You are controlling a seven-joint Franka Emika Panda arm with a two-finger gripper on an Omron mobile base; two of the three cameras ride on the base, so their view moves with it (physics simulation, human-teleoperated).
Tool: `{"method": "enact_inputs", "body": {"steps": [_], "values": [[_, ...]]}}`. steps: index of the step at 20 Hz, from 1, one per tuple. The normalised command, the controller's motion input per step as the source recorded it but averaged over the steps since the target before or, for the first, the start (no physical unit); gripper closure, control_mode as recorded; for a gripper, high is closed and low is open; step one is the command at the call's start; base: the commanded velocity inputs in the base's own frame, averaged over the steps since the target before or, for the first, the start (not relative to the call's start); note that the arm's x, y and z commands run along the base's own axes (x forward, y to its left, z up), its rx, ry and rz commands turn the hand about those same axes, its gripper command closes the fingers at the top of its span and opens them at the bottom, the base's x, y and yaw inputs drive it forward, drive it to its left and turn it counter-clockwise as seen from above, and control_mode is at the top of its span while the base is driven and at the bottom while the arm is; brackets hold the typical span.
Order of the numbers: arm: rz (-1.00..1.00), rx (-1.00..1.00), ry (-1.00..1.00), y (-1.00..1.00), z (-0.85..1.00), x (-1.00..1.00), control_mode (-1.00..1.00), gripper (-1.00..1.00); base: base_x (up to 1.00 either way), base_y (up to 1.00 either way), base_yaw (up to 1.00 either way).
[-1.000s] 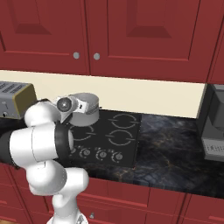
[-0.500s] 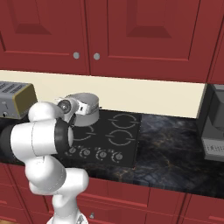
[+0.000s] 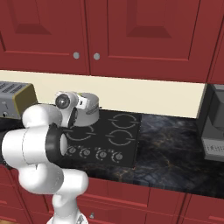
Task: Turn on the burner for the pot on the stove. Wait thirty seconds for the pot to heat up. Then add the lemon to the pot.
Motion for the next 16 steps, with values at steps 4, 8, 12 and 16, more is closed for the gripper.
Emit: {"method": "enact_inputs", "body": {"steps": [4, 8, 12, 16], "values": [[-0.01, 0.0, 0.09, 0.2, 0.16, 0.2, -1.0, 1.0, 0.0, 0.0, 0.0], [-0.01, 0.0, 0.19, 0.18, 0.02, 0.33, -1.0, 1.0, 0.0, 0.0, 0.0], [0.0, 0.0, 0.04, 0.07, -0.06, 0.18, -1.0, 1.0, 0.0, 0.0, 0.0], [0.0, 0.0, 0.0, 0.0, -0.23, 0.09, -1.0, 1.0, 0.0, 0.0, 0.0]]}}
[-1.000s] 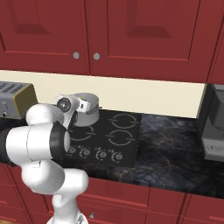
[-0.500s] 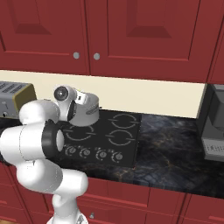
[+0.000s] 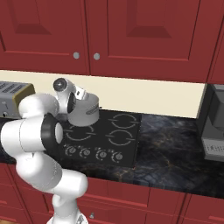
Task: Turn on the burner for the pot on the stove. Wait thirty seconds for the pot to heat up. Then add the lemon to the pot.
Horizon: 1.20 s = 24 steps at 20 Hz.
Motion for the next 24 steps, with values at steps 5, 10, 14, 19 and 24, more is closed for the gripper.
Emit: {"method": "enact_inputs", "body": {"steps": [5, 10, 14, 19, 24], "values": [[0.0, 0.0, 0.04, 0.06, -0.09, 0.46, -1.0, 1.0, 0.0, 0.0, 0.0], [0.0, 0.0, 0.02, 0.0, -0.19, 0.36, -1.0, 1.0, 0.0, 0.0, 0.0], [0.0, 0.0, 0.0, 0.0, -0.22, 0.03, -1.0, 1.0, 0.0, 0.0, 0.0], [0.0, 0.0, 0.0, 0.0, -0.16, 0.0, -1.0, 1.0, 0.0, 0.0, 0.0], [0.0, 0.0, 0.02, 0.0, -0.08, 0.07, -1.0, 1.0, 0.0, 0.0, 0.0]]}}
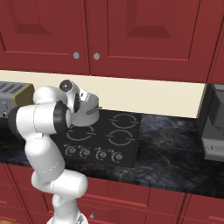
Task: Turn on the burner for the pot on the stove. Wait thirty seconds for the pot to heat up. Then add the lemon to the pot.
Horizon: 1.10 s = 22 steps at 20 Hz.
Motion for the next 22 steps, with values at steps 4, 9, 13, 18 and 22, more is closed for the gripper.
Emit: {"method": "enact_inputs", "body": {"steps": [4, 9, 13, 18, 22], "values": [[0.0, 0.0, 0.1, 0.0, -0.08, 0.12, -1.0, 1.0, 0.0, 0.0, 0.0], [0.0, 0.0, 0.12, 0.0, -0.2, 0.02, -1.0, 1.0, 0.0, 0.0, 0.0], [0.0, 0.0, 0.01, 0.0, -0.28, 0.08, -1.0, 1.0, 0.0, 0.0, 0.0], [0.0, 0.0, -0.01, 0.0, -0.34, 0.17, -1.0, 1.0, 0.0, 0.0, 0.0], [0.0, 0.0, -0.01, 0.0, -0.37, 0.27, -1.0, 1.0, 0.0, 0.0, 0.0]]}}
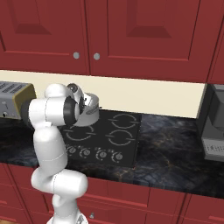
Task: Turn on the burner for the pot on the stove. Wait thirty seconds for the pot to heat up. Then add the lemon to the pot.
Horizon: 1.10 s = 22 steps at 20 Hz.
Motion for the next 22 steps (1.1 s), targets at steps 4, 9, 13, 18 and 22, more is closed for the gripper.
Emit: {"method": "enact_inputs", "body": {"steps": [4, 9, 13, 18, 22], "values": [[0.0, 0.0, 0.0, 0.0, -0.38, 0.27, -1.0, 1.0, 0.0, 0.0, 0.0], [0.0, 0.0, 0.0, 0.01, -0.23, 0.27, -1.0, -1.0, 0.0, 0.0, 0.0], [0.0, 0.0, 0.0, 0.0, -0.01, 0.03, -1.0, -1.0, 0.0, 0.0, 0.0], [0.0, 0.0, 0.0, 0.0, 0.0, -0.01, -1.0, -1.0, 0.0, 0.0, 0.0], [0.0, 0.0, 0.0, 0.0, 0.0, -0.01, -1.0, -1.0, 0.0, 0.0, 0.0]]}}
